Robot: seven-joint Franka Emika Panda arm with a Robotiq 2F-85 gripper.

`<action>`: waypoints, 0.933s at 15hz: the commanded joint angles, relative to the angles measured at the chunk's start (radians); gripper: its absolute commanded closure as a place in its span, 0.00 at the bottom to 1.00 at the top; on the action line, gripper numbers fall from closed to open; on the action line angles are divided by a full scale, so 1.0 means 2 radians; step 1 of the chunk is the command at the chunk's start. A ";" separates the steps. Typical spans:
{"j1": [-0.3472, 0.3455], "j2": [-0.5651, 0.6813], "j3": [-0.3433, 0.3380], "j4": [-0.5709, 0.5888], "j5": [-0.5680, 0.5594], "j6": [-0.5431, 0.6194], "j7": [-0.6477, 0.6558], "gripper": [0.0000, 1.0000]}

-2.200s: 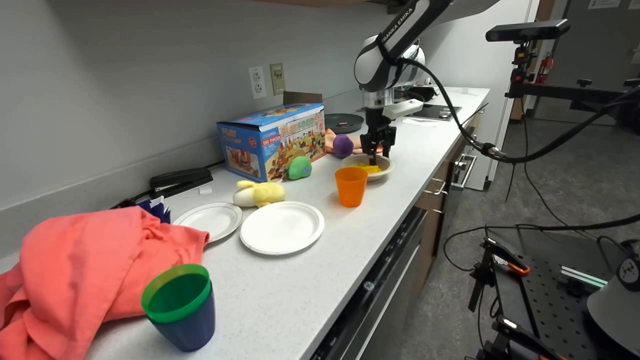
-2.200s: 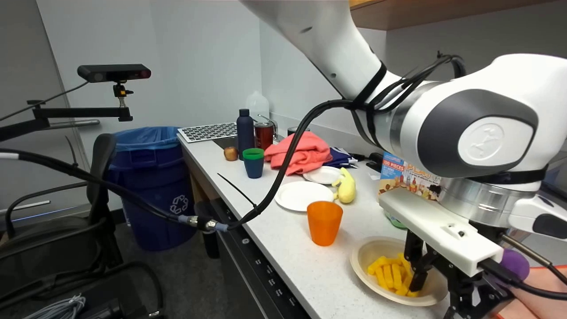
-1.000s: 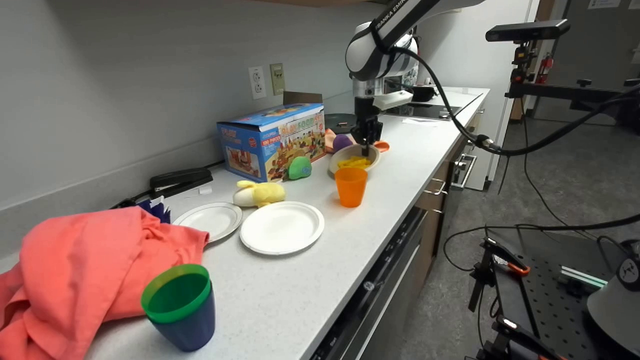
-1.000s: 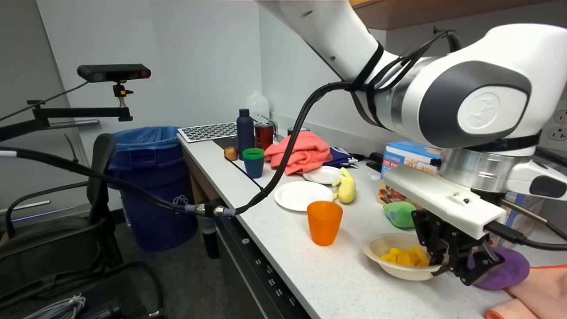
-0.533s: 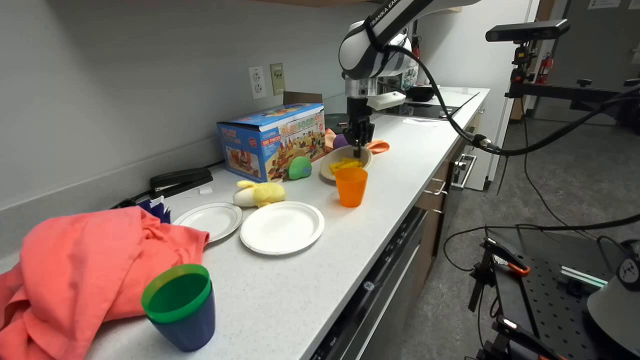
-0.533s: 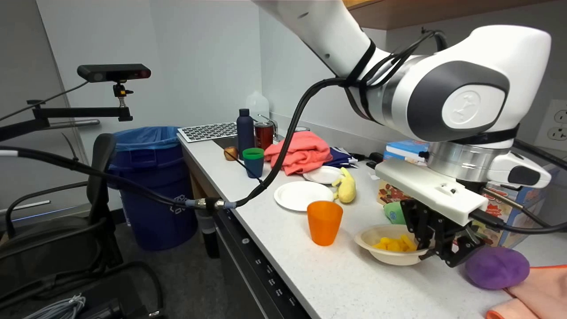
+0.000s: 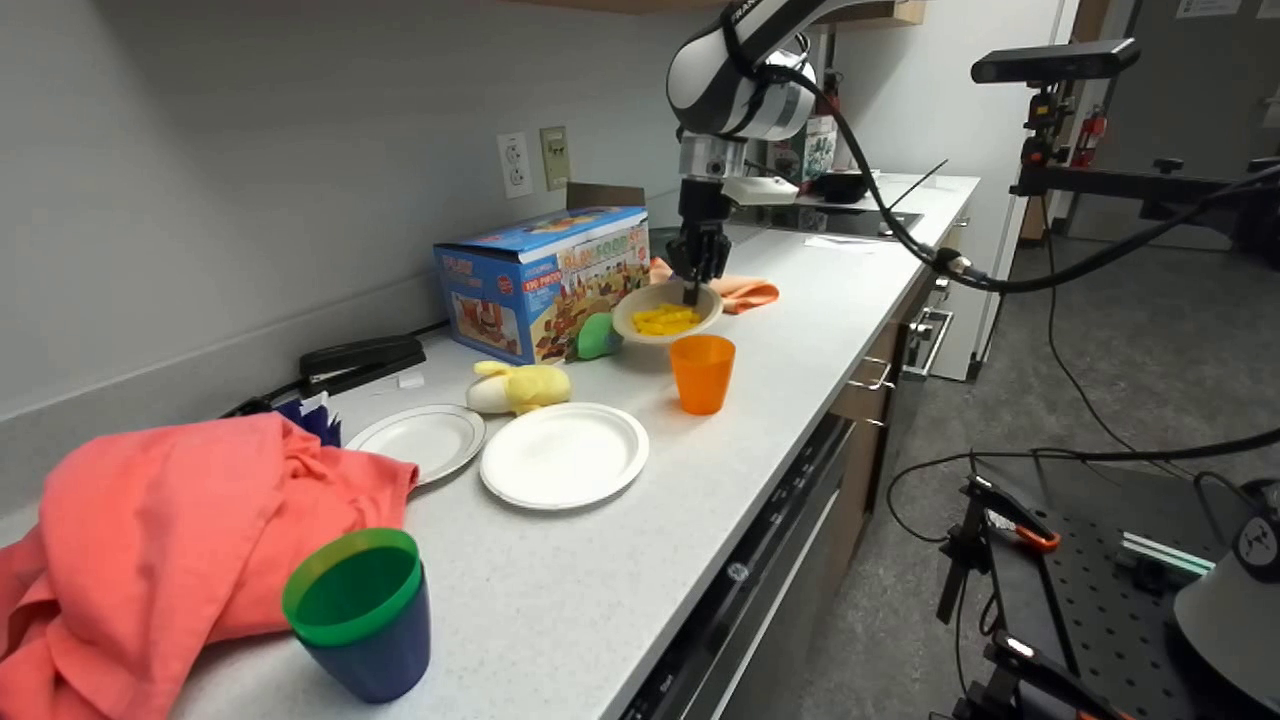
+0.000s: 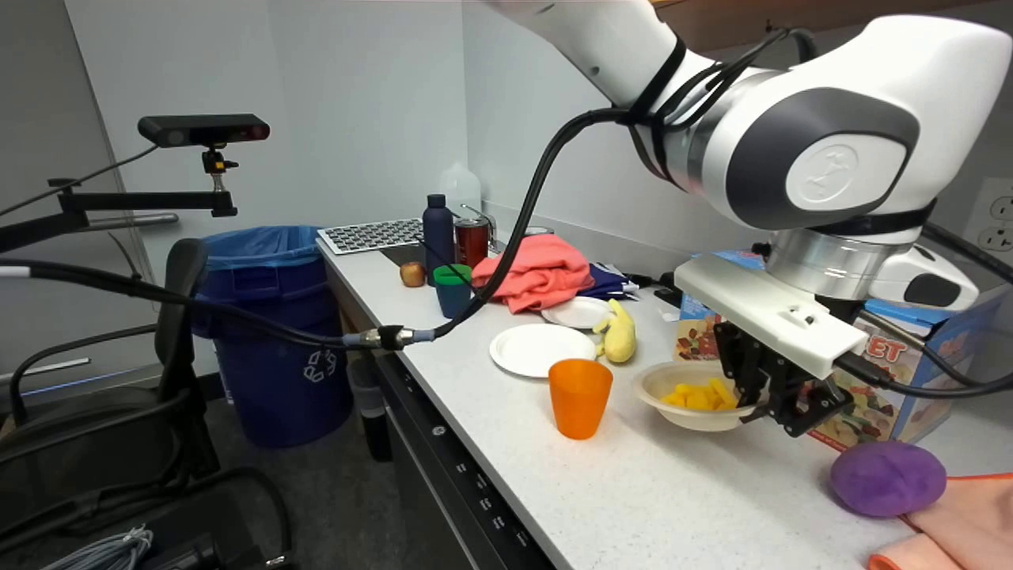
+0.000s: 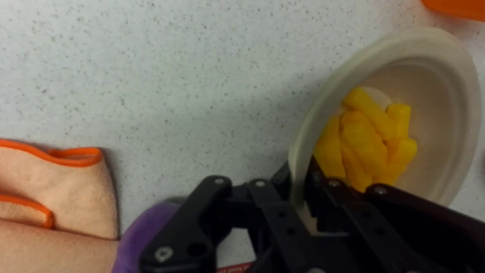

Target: Pick up the plate and pour it's contents on the other plate

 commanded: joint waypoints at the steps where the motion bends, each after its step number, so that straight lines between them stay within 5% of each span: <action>1: -0.013 -0.005 0.015 0.020 0.028 -0.022 -0.034 0.98; 14: 0.030 -0.005 0.056 0.066 0.016 -0.059 -0.072 0.98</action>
